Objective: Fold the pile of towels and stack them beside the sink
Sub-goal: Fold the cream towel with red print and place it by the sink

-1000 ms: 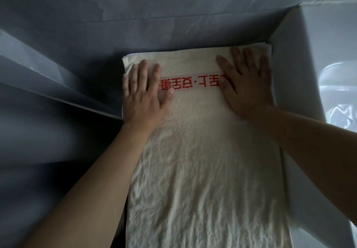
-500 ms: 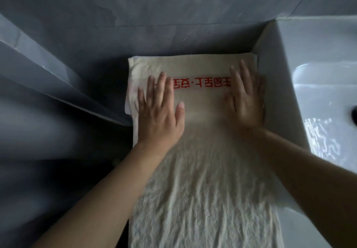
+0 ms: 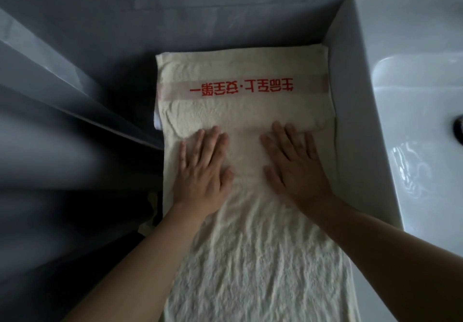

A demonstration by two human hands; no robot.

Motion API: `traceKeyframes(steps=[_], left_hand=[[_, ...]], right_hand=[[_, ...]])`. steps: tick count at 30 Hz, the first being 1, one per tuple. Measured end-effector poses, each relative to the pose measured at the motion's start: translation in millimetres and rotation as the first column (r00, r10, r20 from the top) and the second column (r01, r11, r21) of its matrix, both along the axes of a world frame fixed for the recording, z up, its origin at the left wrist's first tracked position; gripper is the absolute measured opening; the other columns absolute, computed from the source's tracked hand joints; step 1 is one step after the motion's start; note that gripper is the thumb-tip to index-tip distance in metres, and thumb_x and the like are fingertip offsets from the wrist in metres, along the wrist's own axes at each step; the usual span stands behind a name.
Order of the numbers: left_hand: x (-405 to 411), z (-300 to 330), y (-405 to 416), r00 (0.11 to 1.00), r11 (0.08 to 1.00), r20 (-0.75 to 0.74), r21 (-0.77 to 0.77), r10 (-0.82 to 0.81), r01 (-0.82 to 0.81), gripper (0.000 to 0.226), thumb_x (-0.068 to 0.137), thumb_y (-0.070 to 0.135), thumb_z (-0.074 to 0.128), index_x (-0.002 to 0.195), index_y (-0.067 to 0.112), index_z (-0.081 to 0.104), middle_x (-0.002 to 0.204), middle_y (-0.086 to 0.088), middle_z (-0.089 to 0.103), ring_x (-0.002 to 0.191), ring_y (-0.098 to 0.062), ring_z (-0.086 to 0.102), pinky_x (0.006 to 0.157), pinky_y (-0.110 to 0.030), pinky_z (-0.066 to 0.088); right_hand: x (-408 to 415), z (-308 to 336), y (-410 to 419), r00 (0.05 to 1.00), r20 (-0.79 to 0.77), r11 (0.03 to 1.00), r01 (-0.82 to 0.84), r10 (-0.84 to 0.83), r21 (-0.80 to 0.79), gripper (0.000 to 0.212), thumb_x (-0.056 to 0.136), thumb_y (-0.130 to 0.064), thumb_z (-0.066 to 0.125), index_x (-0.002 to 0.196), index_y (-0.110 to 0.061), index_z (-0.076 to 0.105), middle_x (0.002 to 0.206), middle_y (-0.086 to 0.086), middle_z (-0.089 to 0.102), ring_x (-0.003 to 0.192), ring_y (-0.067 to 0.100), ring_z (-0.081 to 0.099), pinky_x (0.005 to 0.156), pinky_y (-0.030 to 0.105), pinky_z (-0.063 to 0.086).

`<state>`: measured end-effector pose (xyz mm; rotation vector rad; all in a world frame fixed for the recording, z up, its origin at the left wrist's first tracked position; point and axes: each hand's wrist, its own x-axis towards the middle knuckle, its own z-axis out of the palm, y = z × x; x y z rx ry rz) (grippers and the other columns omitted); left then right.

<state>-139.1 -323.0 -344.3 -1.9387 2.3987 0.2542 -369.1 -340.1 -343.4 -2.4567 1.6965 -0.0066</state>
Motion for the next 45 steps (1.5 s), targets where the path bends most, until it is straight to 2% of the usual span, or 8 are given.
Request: traceKeyframes(steps=[9,14,19,26,30,34,39,45], left_hand=[[-6,26,100,0.992,0.991,0.001,0.055,0.123,-0.123,0.067,0.099,0.051,0.011,0.159,0.022,0.004,0.167,0.002,-0.008,0.153,-0.021,-0.012,0.123,-0.049,-0.005],[-32,27,134,0.993,0.991,-0.040,0.089,0.107,-0.103,0.065,0.099,0.048,0.015,0.160,0.025,0.007,0.167,0.003,-0.005,0.153,-0.020,-0.013,0.123,-0.047,-0.008],[-19,9,145,0.996,0.995,0.018,0.060,0.083,-0.084,0.064,0.098,0.047,0.026,0.158,0.030,0.016,0.167,0.003,0.010,0.154,-0.024,0.002,0.122,-0.052,0.004],[4,18,199,0.957,0.954,-0.036,0.091,0.289,-0.285,0.064,0.101,0.043,0.029,0.159,0.026,0.007,0.167,-0.002,0.002,0.153,-0.023,-0.003,0.123,-0.047,-0.005],[5,33,269,0.541,0.573,-0.189,0.273,0.820,-0.773,0.066,0.097,0.033,0.050,0.155,0.015,0.025,0.159,-0.017,0.024,0.140,-0.040,0.029,0.114,-0.048,0.025],[2,42,292,0.009,0.152,-0.249,0.562,0.968,-0.813,0.063,0.095,0.027,0.046,0.152,0.010,0.024,0.144,-0.020,0.045,0.118,-0.042,0.053,0.085,-0.039,0.044],[6,48,296,-0.033,0.107,-0.227,0.578,0.973,-0.809,0.057,0.088,0.016,0.053,0.140,0.005,0.033,0.133,-0.019,0.054,0.109,-0.040,0.058,0.075,-0.037,0.047],[18,52,303,-0.288,-0.048,-0.161,0.797,0.944,-0.603,0.043,0.082,0.012,0.053,0.125,0.007,0.057,0.118,-0.014,0.064,0.094,-0.030,0.062,0.063,-0.031,0.045]], right_hand=[[1,21,7,0.998,-0.068,0.995,0.023,-0.016,0.102,0.061,0.101,-0.043,0.026,0.156,-0.021,0.009,0.163,0.005,-0.003,0.150,0.023,-0.005,0.119,0.049,-0.002],[7,44,92,0.973,0.187,0.990,0.121,-0.132,0.071,0.063,0.096,-0.040,0.022,0.153,-0.013,0.024,0.161,0.009,0.016,0.149,0.028,0.013,0.120,0.050,0.008],[-22,12,152,1.000,0.018,0.992,0.018,-0.021,0.122,0.064,0.095,-0.052,0.024,0.151,-0.023,0.032,0.158,0.006,0.026,0.146,0.029,0.024,0.118,0.050,0.015],[-42,25,198,0.970,0.142,0.968,0.172,-0.199,0.181,0.065,0.093,-0.044,0.024,0.154,-0.020,0.022,0.163,0.006,0.010,0.150,0.025,0.005,0.120,0.043,-0.001],[-54,47,259,0.752,0.109,0.741,0.596,-0.650,0.309,0.063,0.093,-0.042,0.045,0.147,-0.016,0.023,0.153,0.006,0.020,0.141,0.027,0.018,0.115,0.043,0.014],[-46,59,284,0.547,-0.010,0.490,0.758,-0.837,0.431,0.059,0.085,-0.045,0.052,0.128,-0.010,0.034,0.129,0.013,0.037,0.121,0.033,0.035,0.100,0.045,0.031],[-47,61,286,0.576,-0.139,0.364,0.666,-0.805,0.651,0.044,0.082,-0.039,0.051,0.113,-0.007,0.052,0.108,0.010,0.049,0.105,0.032,0.051,0.090,0.038,0.044],[-53,75,291,0.614,-0.153,0.302,0.571,-0.774,0.764,0.029,0.082,-0.025,0.059,0.101,-0.004,0.058,0.085,0.008,0.062,0.076,0.025,0.058,0.061,0.027,0.041]])
